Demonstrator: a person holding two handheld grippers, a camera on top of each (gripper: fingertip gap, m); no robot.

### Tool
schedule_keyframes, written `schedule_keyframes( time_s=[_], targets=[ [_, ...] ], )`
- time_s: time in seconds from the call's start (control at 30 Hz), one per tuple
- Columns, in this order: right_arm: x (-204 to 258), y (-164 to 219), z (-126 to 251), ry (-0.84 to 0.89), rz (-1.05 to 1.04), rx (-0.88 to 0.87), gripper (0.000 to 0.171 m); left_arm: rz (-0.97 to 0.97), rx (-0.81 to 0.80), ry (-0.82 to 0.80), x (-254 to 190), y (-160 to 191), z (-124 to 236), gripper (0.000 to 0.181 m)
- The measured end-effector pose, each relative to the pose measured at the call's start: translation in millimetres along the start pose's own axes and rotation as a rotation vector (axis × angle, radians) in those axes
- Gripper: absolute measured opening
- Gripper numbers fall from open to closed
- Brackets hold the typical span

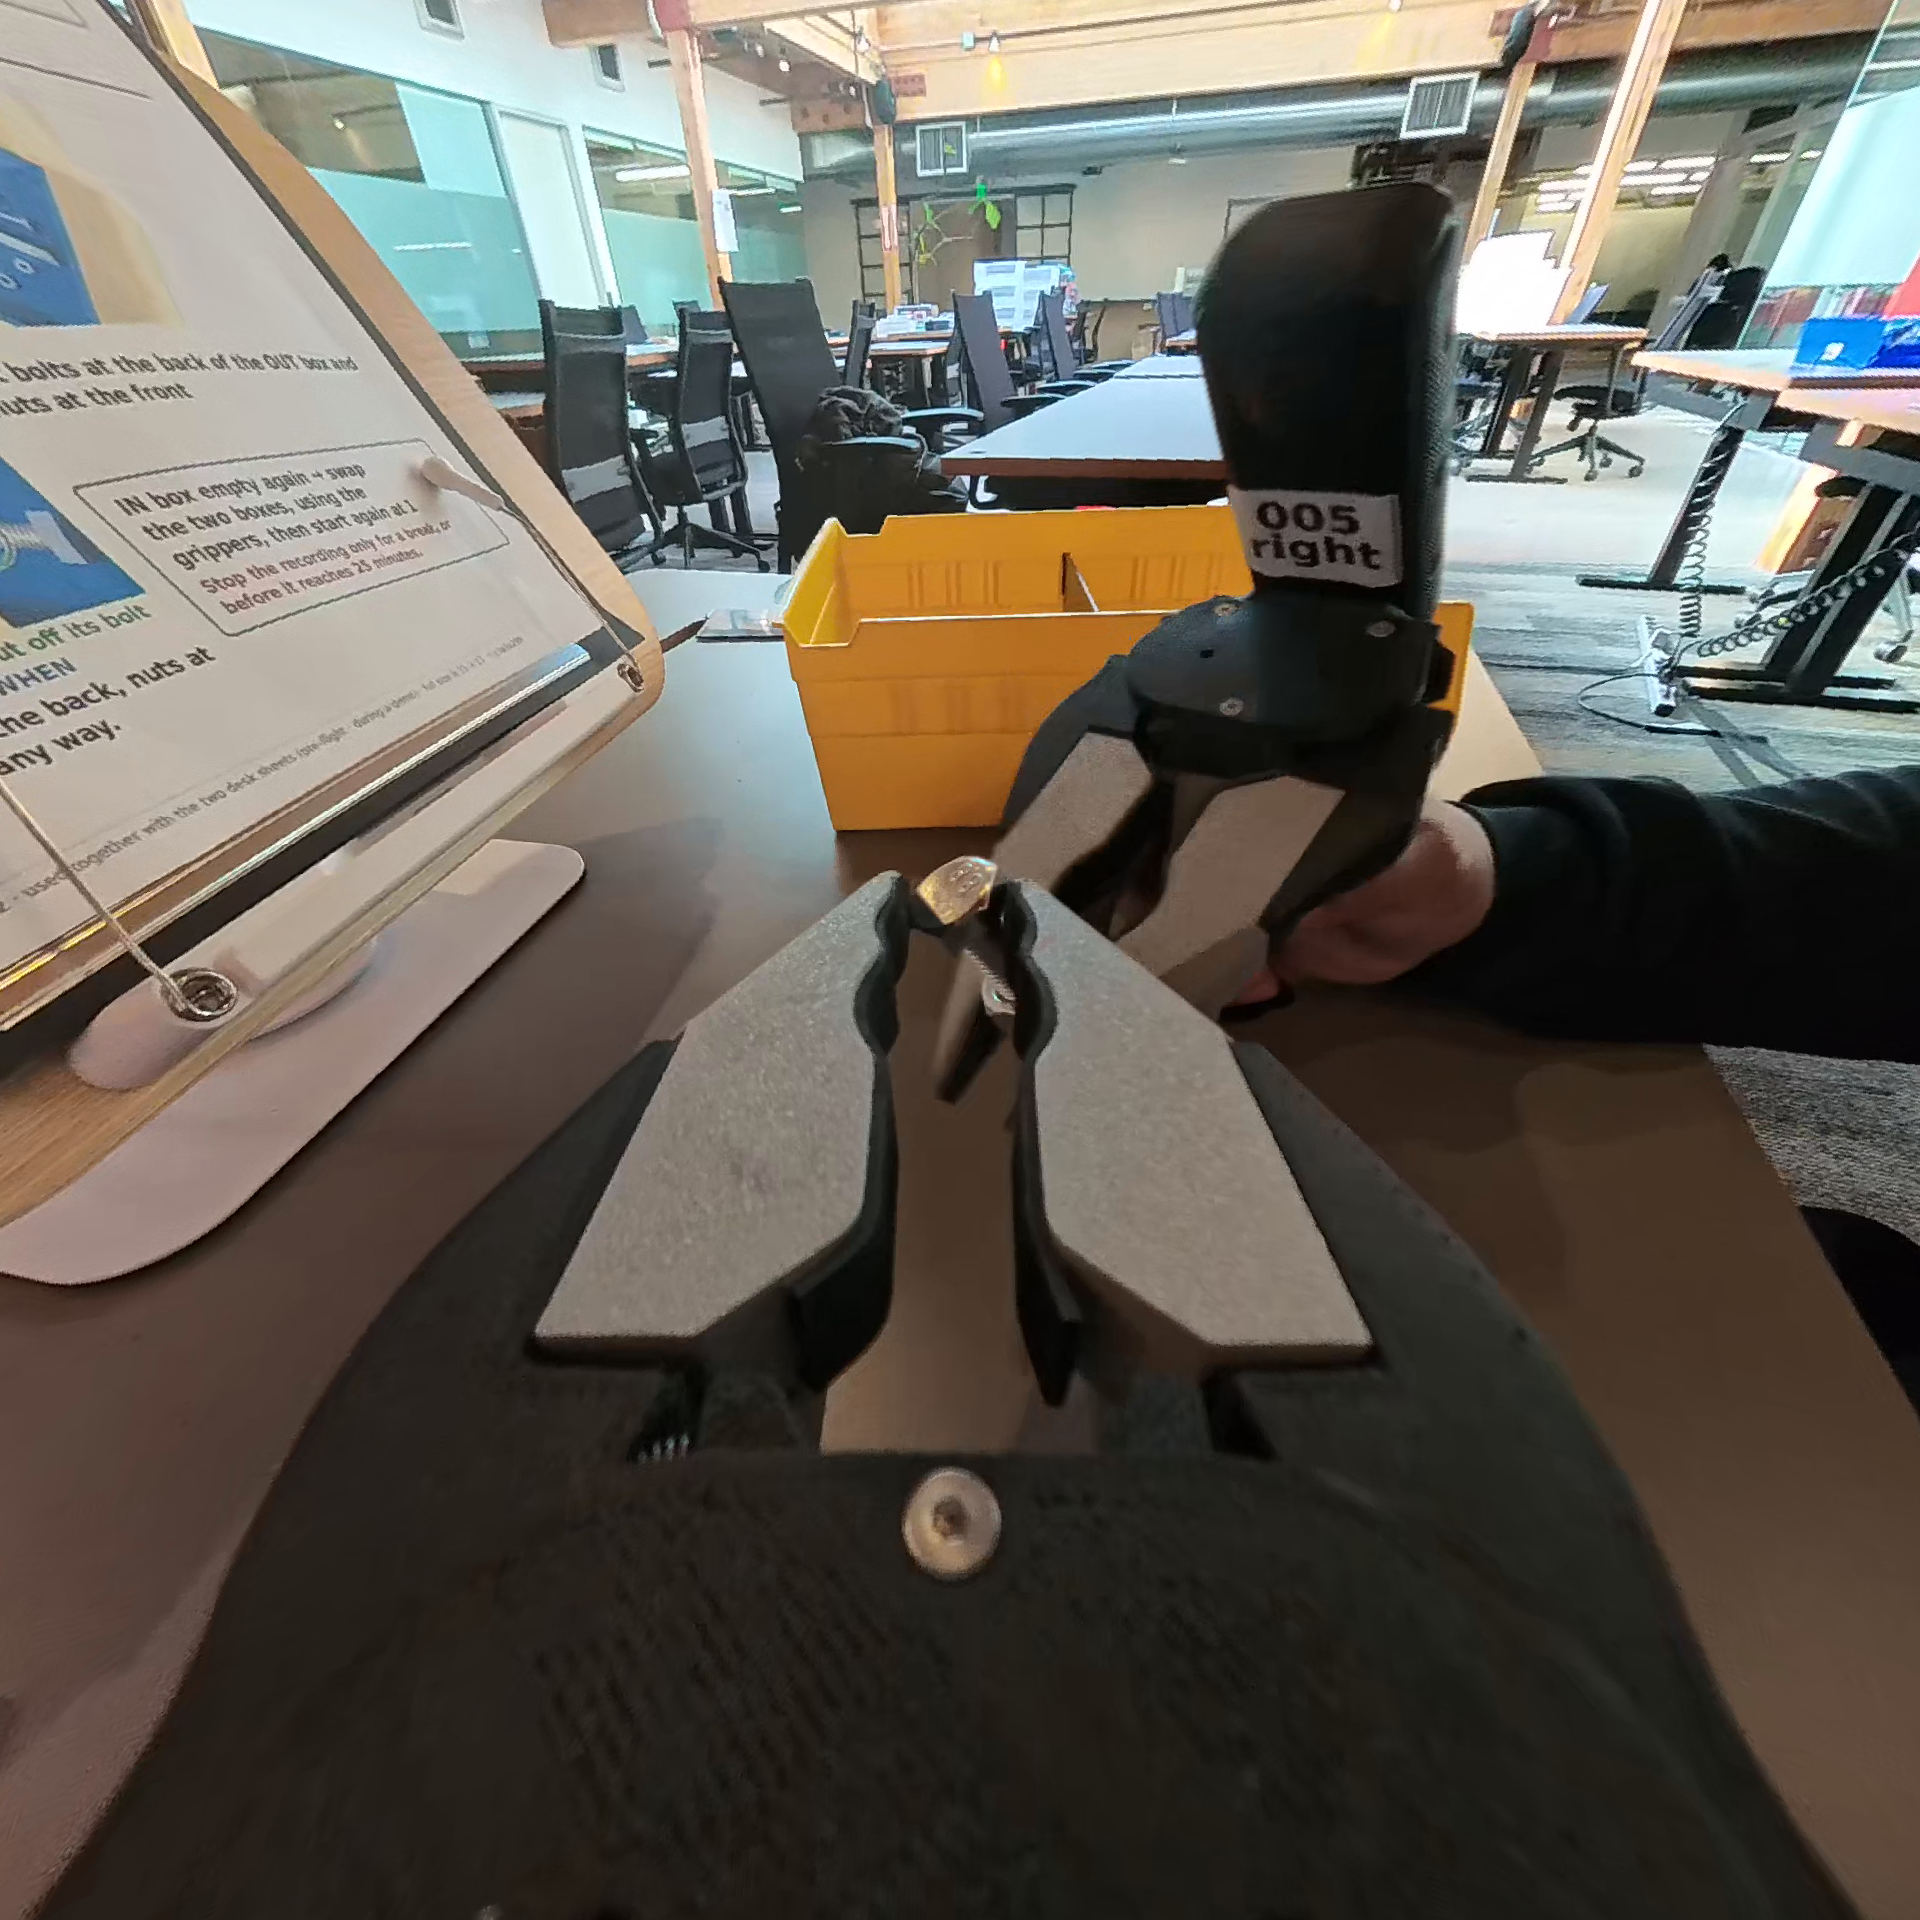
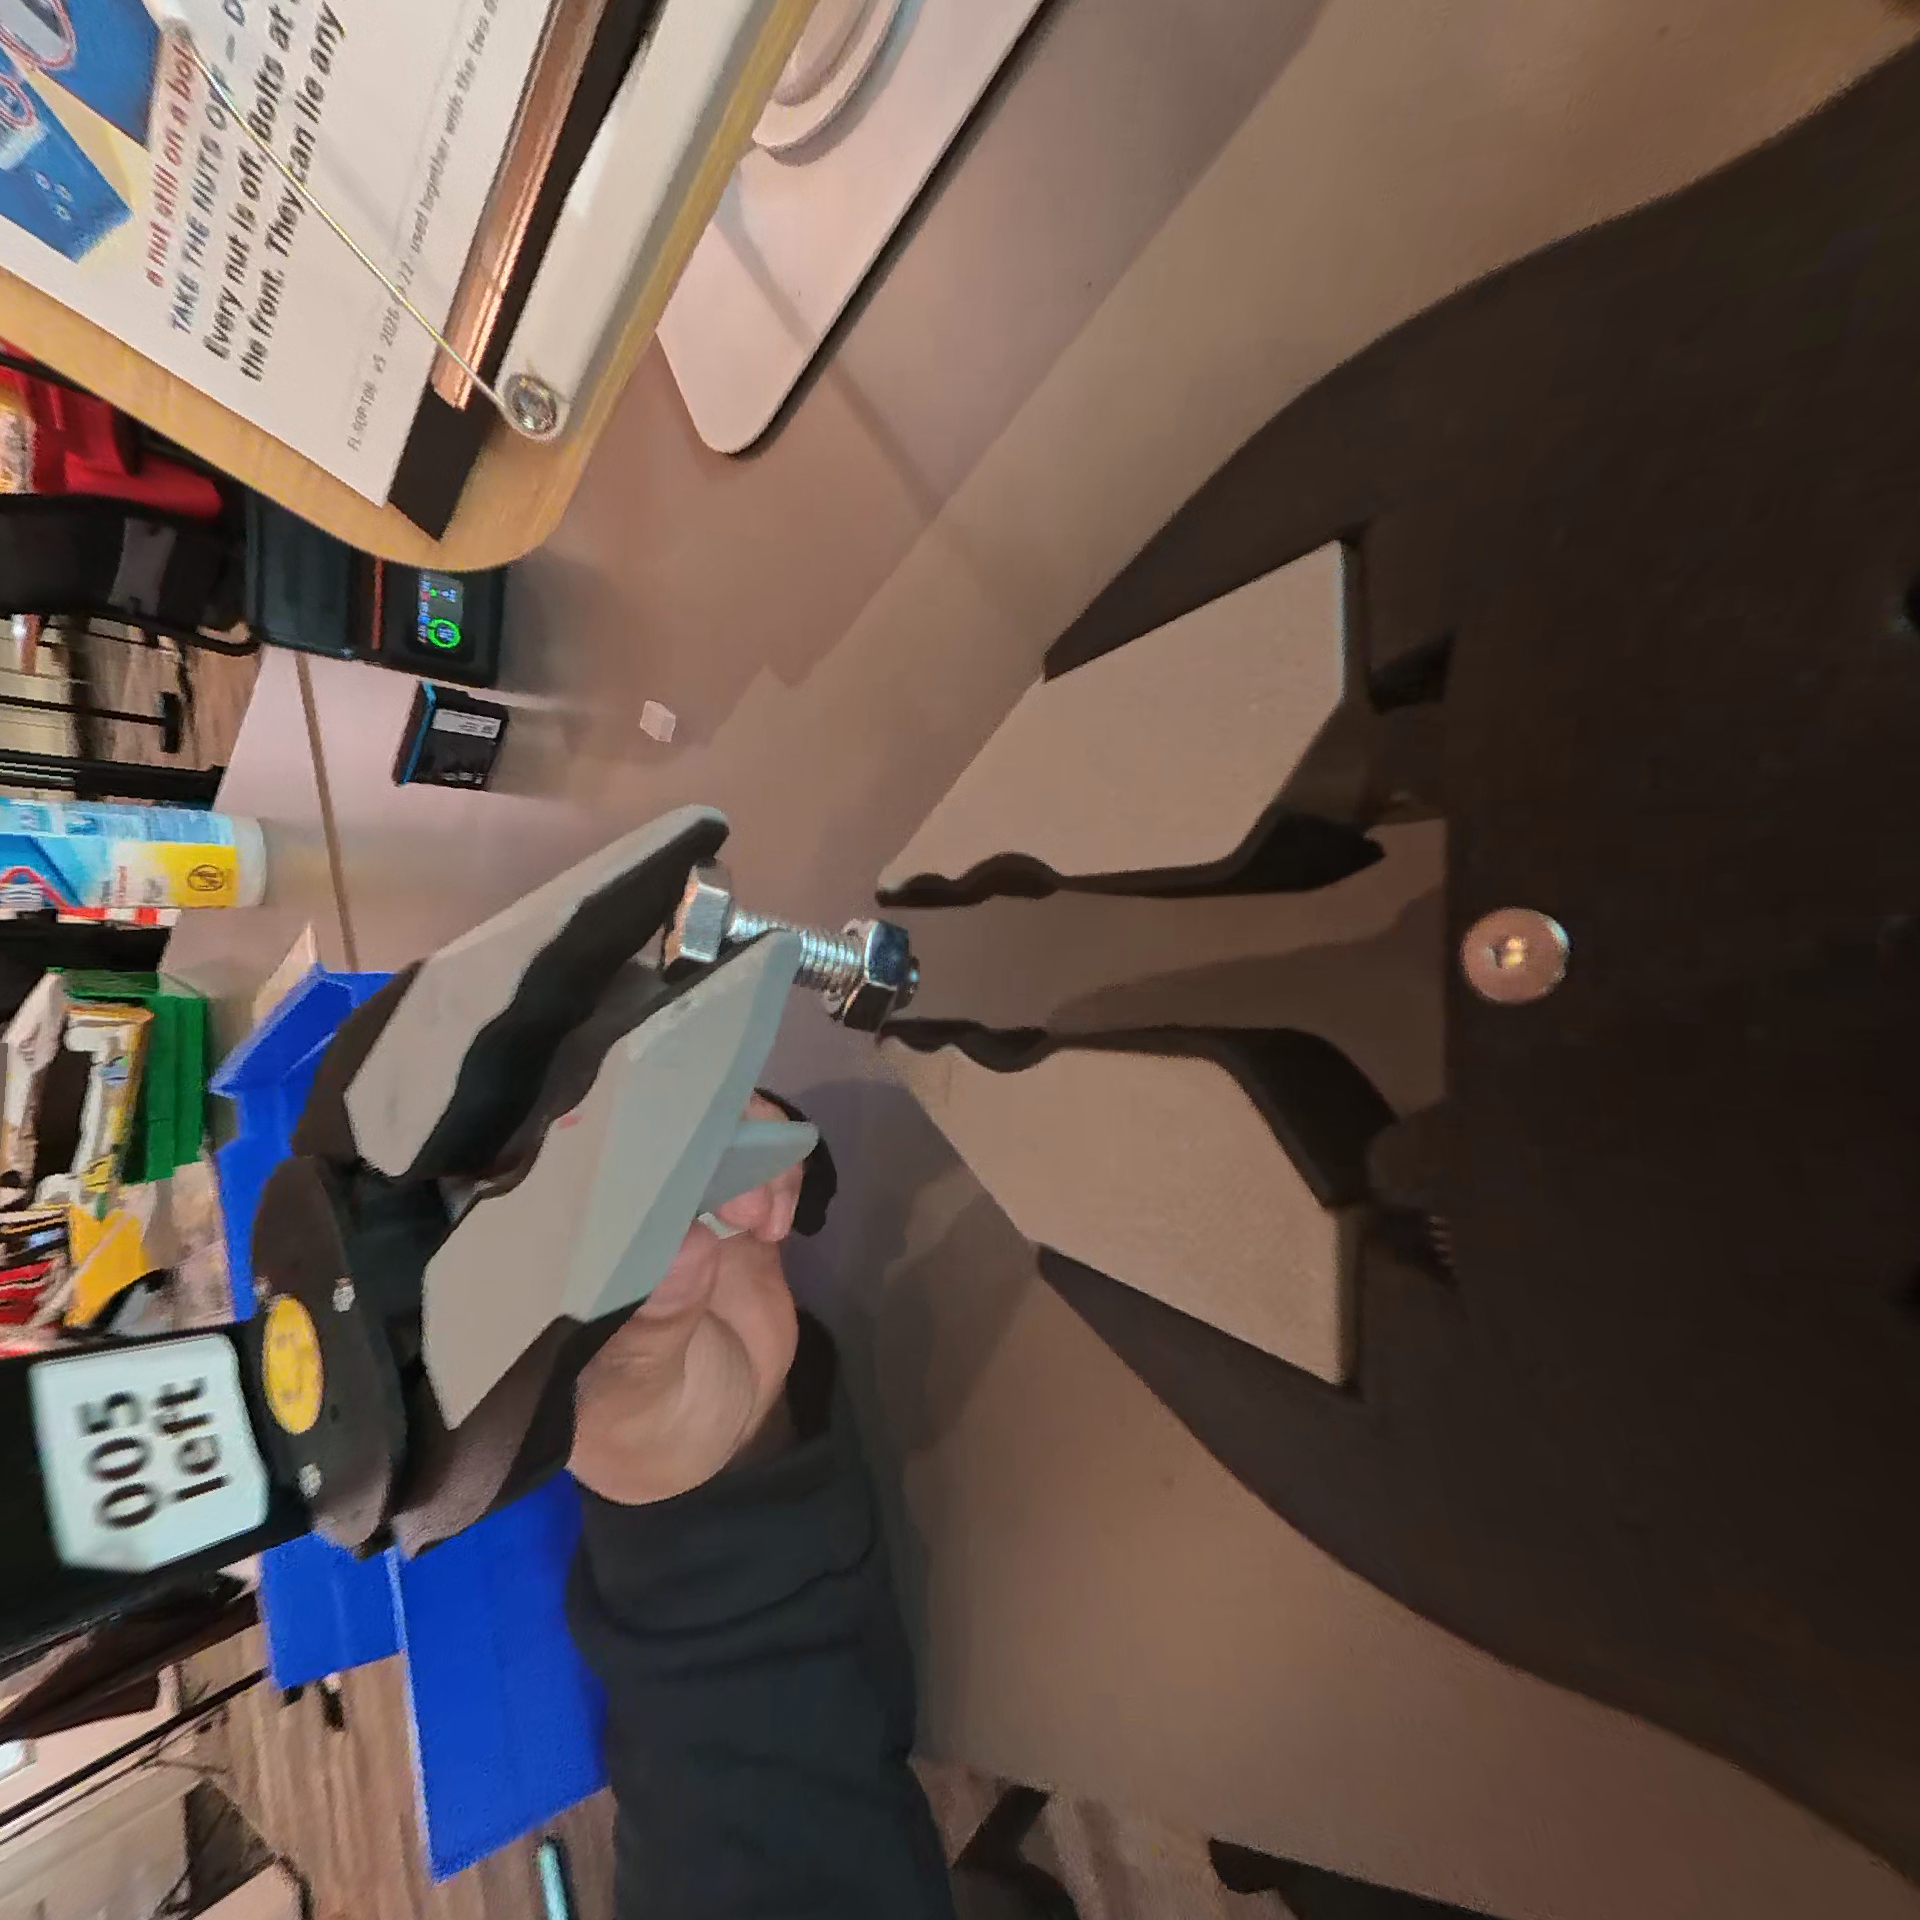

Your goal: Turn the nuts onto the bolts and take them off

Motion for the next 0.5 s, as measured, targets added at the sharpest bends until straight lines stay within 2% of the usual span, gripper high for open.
schedule_keyframes(
  time_s=[0.03,0.07,0.5],
  targets=[
    [1.2,1.3,-1.0,0.008,0.022,0.018,0.007,-0.002,0.001,-0.01,1.1,0.1,0.2,0.015],
    [1.6,1.8,-1.6,0.024,0.044,0.025,0.004,-0.006,0.006,-0.011,1.2,0.7,0.4,0.015],
    [-1.4,1.3,0.9,0.006,-0.005,0.022,0.003,0.032,-0.02,-0.035,5.0,1.7,-0.5,0.016]
  ],
)
Point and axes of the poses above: each gripper's, where its closed fingertips meet, z back along the fingers, y out of its underside, x = y × z across the jaws, the point moved 4 cm from there along z, back along the fingers, and after that the axes turned 1 degree about -x, right-handed, at the moved point
